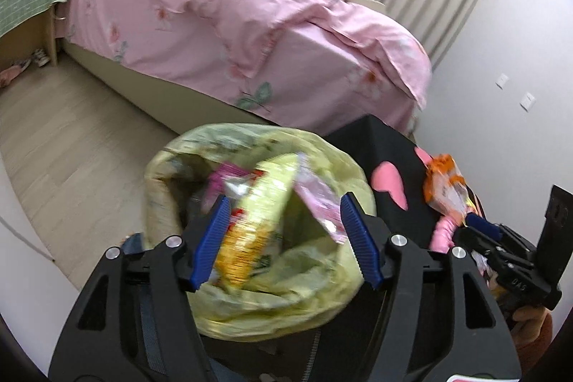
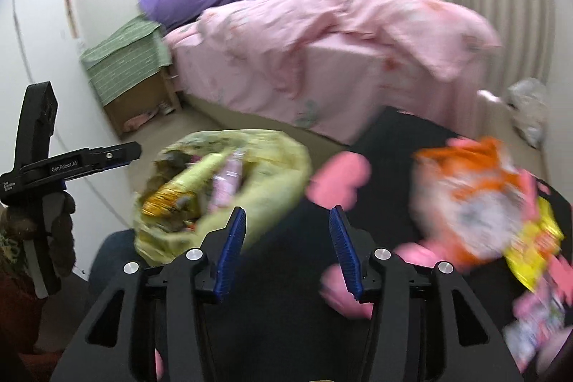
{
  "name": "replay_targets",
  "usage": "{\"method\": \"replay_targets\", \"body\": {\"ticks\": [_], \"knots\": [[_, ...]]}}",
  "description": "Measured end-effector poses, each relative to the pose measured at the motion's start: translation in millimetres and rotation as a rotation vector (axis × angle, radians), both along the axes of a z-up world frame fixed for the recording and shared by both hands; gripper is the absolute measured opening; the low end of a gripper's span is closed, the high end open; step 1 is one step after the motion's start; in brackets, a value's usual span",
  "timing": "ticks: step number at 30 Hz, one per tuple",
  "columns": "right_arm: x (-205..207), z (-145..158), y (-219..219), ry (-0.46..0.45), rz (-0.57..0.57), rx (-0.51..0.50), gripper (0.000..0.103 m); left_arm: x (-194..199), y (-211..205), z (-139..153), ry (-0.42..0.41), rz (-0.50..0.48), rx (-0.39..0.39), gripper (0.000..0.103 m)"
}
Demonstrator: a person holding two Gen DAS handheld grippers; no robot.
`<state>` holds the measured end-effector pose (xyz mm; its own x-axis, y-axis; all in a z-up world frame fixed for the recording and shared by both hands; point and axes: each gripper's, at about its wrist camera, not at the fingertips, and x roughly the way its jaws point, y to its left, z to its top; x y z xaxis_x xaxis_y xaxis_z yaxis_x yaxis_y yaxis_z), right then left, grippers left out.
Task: Collect trash
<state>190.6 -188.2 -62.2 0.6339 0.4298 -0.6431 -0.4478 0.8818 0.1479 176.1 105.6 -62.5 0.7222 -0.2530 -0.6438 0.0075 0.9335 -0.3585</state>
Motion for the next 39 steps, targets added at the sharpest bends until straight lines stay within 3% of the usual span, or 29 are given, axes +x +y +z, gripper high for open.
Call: {"method": "replay_targets", "body": {"ticks": [2, 6, 11, 18, 24, 30, 32, 34, 35, 39], "knots": [[-13.2, 1.0, -29.2, -0.014, -0.053, 0.003, 0.056, 0.9, -17.1, 0.9, -0.005, -0.032, 0.013, 0.06], [-44.6, -0.9, -95.0, -0.027, -0.16, 0.02, 0.058, 2.8, -59.7, 5.4, -0.028, -0.136, 0.016, 0.06], [-79.1, -6.4, -147.5, -0.056, -0.161, 0.086, 0.064, 8.8, -129.5, 7.3, -0.069, -0.32, 0.035, 0.062], [-116.7, -26.2, -198.6, -0.039, -0.277, -0.043, 0.064, 14.0, -245.0, 3.9, -0.102, -0.603, 0.071, 0.065], [-142.2, -45.8, -252.0, -0.006, -0.414, -0.027, 0.064, 23.9, -358.6, -11.6, -0.099, -0.842, 0.172, 0.065], [-162.0, -57.6, -284.1, 0.012, -0.505, -0.025, 0.064, 47.9, -432.5, -45.3, 0.053, -0.876, 0.176, 0.065], [-166.3, -59.6, -292.0, 0.017, -0.517, -0.014, 0.064, 49.0, -446.2, -54.4, 0.067, -0.881, 0.211, 0.065], [-168.5, -60.7, -295.7, 0.016, -0.528, -0.027, 0.064, 47.4, -454.1, -60.1, 0.069, -0.87, 0.264, 0.057], [-168.8, -60.7, -296.1, 0.015, -0.533, -0.035, 0.064, 46.1, -455.5, -63.1, 0.081, -0.864, 0.288, 0.046], [-167.8, -60.9, -297.5, 0.01, -0.535, -0.021, 0.064, 37.2, -440.2, -64.3, 0.106, -0.851, 0.278, 0.028]]}}
